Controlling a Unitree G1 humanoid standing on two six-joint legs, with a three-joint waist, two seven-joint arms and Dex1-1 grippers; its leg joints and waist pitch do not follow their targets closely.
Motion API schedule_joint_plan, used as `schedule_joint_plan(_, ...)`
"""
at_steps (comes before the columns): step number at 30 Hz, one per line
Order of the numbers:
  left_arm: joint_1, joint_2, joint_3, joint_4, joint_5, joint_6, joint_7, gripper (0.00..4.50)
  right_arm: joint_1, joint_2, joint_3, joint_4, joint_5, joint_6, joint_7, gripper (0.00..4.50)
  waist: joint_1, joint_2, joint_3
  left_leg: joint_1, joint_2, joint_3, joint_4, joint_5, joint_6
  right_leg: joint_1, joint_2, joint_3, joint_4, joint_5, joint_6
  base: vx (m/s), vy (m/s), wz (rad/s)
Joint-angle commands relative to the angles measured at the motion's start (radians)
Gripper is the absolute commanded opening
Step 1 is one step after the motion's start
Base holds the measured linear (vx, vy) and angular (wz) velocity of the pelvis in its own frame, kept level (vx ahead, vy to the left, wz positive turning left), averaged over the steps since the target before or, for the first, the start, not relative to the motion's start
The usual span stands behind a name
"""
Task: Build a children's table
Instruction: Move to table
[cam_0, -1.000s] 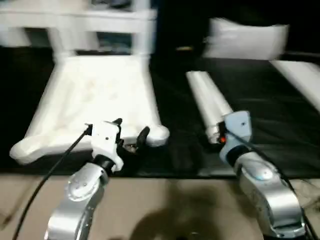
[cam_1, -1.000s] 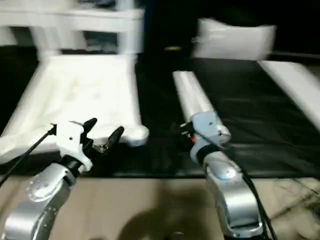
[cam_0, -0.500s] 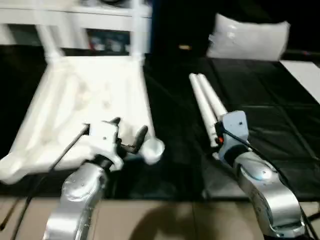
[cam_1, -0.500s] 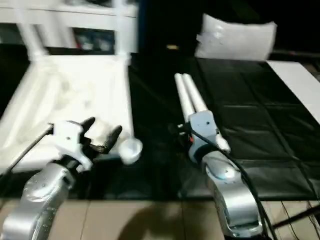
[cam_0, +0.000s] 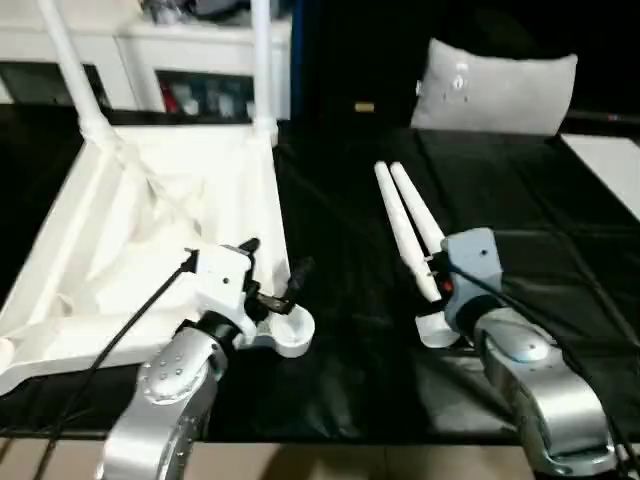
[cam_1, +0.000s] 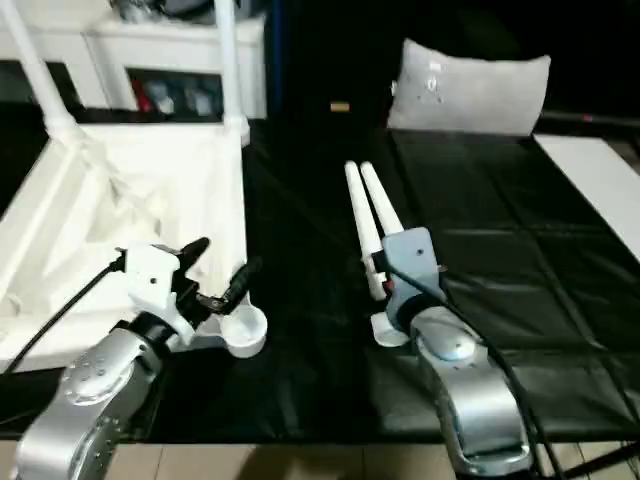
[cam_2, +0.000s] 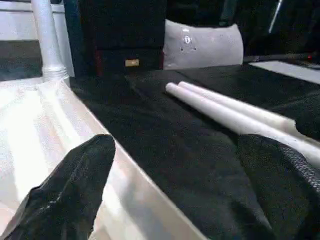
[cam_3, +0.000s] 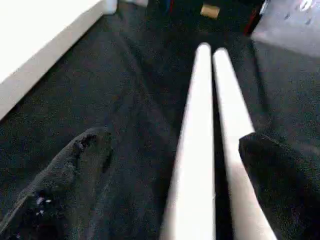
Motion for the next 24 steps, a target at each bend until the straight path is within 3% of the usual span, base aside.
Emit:
schedule_joint_plan(1,-0.002,0.007,-0.009,-0.013,-0.013,0.022,-0.031,4.43,-0.024,-0.006,-0.026,0.021,-0.008,0.061,-0.021,4.5,-0.004,0.024,-0.043,-0.019,0.049,-0.001,-0.08,0.224,-0.04,0.075,-0.062,0.046,-0.049,0.237,-0.165,-0.063,0.036,-0.07)
schedule_joint_plan(2,-0.003,0.015,-0.011,-0.017,-0.02,0.027,-0.044,4.43,-0.036,-0.006,-0.03,0.031,-0.007,0.085,-0.024,4.5,-0.009,0.018,-0.036,-0.023,0.053,0.0,-0.09,0.127,-0.052,0.08,-0.066,0.048,-0.056,0.129,-0.172,-0.073,0.023,-0.04)
schedule_joint_plan(4,-0.009,0.049,-0.033,-0.031,-0.029,0.056,-0.09,4.43,-0.07,-0.009,-0.041,0.059,0.004,0.134,-0.022,4.5,-0.011,0.019,-0.024,-0.019,0.052,0.009,-0.099,-0.056,-0.042,0.065,-0.071,0.055,-0.076,-0.097,-0.159,-0.073,0.014,-0.01)
schedule_joint_plan(5,-0.013,0.067,-0.045,-0.036,-0.028,0.068,-0.108,4.43,-0.085,-0.01,-0.046,0.071,0.008,0.157,-0.019,4.5,-0.013,0.02,-0.021,-0.017,0.052,0.009,-0.101,-0.093,-0.035,0.062,-0.071,0.055,-0.08,-0.154,-0.154,0.0,0.0,0.0)
schedule_joint_plan(6,-0.018,0.094,-0.061,-0.051,-0.038,0.094,-0.142,4.43,-0.113,-0.009,-0.053,0.098,0.017,0.175,-0.013,4.5,-0.014,0.029,-0.02,-0.018,0.052,0.007,-0.105,-0.143,-0.027,0.057,-0.074,0.056,-0.085,-0.237,-0.142,-0.069,-0.005,0.02)
schedule_joint_plan(7,-0.027,0.135,-0.083,-0.071,-0.049,0.125,-0.186,4.43,-0.157,-0.004,-0.063,0.142,0.018,0.203,-0.01,4.5,-0.018,0.024,-0.019,-0.019,0.052,0.007,-0.104,-0.169,-0.024,0.051,-0.076,0.056,-0.09,-0.288,-0.131,-0.066,-0.01,0.0)
schedule_joint_plan(9,-0.037,0.169,-0.099,-0.087,-0.054,0.147,-0.22,4.43,-0.2,0.005,-0.074,0.183,0.02,0.235,-0.014,4.5,-0.021,0.026,-0.019,-0.021,0.049,0.009,-0.105,-0.187,-0.021,0.044,-0.076,0.055,-0.093,-0.33,-0.13,-0.066,-0.014,0.0)
schedule_joint_plan(10,-0.039,0.178,-0.102,-0.092,-0.055,0.154,-0.229,4.43,-0.212,0.006,-0.074,0.196,0.023,0.235,-0.011,4.5,-0.018,0.025,-0.017,-0.017,0.049,0.015,-0.102,-0.194,-0.018,0.037,-0.076,0.056,-0.1,-0.354,-0.124,0.0,0.0,0.0)
schedule_joint_plan(11,-0.044,0.204,-0.111,-0.105,-0.063,0.178,-0.257,4.43,-0.251,0.009,-0.071,0.24,0.026,0.24,-0.008,4.5,-0.014,0.032,-0.019,-0.014,0.048,0.016,-0.1,-0.186,-0.019,0.036,-0.076,0.056,-0.098,-0.35,-0.125,-0.058,-0.039,0.05)
schedule_joint_plan(12,-0.047,0.223,-0.116,-0.117,-0.074,0.196,-0.278,4.43,-0.284,0.011,-0.067,0.28,0.026,0.239,-0.006,4.5,-0.014,0.029,-0.022,-0.024,0.049,0.019,-0.103,-0.157,-0.017,0.04,-0.077,0.055,-0.094,-0.332,-0.136,0.0,0.0,0.0)
schedule_joint_plan(14,-0.05,0.237,-0.118,-0.127,-0.084,0.211,-0.293,4.43,-0.321,0.012,-0.061,0.327,0.028,0.237,0.002,4.5,-0.014,0.032,-0.024,-0.026,0.049,0.02,-0.101,-0.136,-0.022,0.041,-0.076,0.053,-0.09,-0.311,-0.139,0.0,0.0,0.0)
schedule_joint_plan(20,-0.063,0.263,-0.129,-0.142,-0.066,0.237,-0.291,4.43,-0.463,0.014,-0.058,0.522,0.009,0.26,0.005,4.5,-0.01,0.032,-0.036,-0.034,0.05,0.033,-0.092,-0.015,-0.028,0.048,-0.071,0.051,-0.073,-0.14,-0.181,0.0,0.0,0.0)
schedule_joint_plan(22,-0.064,0.269,-0.133,-0.146,-0.063,0.245,-0.288,4.43,-0.498,0.013,-0.062,0.576,0.004,0.266,0.003,4.5,-0.007,0.031,-0.042,-0.038,0.05,0.037,-0.087,0.063,-0.019,0.05,-0.069,0.05,-0.062,-0.023,-0.203,0.0,0.0,0.0)
schedule_joint_plan(24,-0.062,0.276,-0.136,-0.154,-0.061,0.257,-0.289,4.43,-0.53,0.013,-0.07,0.633,0.008,0.27,0.0,4.5,-0.005,0.029,-0.04,-0.042,0.05,0.04,-0.087,0.075,-0.011,0.05,-0.069,0.049,-0.06,0.001,-0.221,0.0,0.0,0.0)
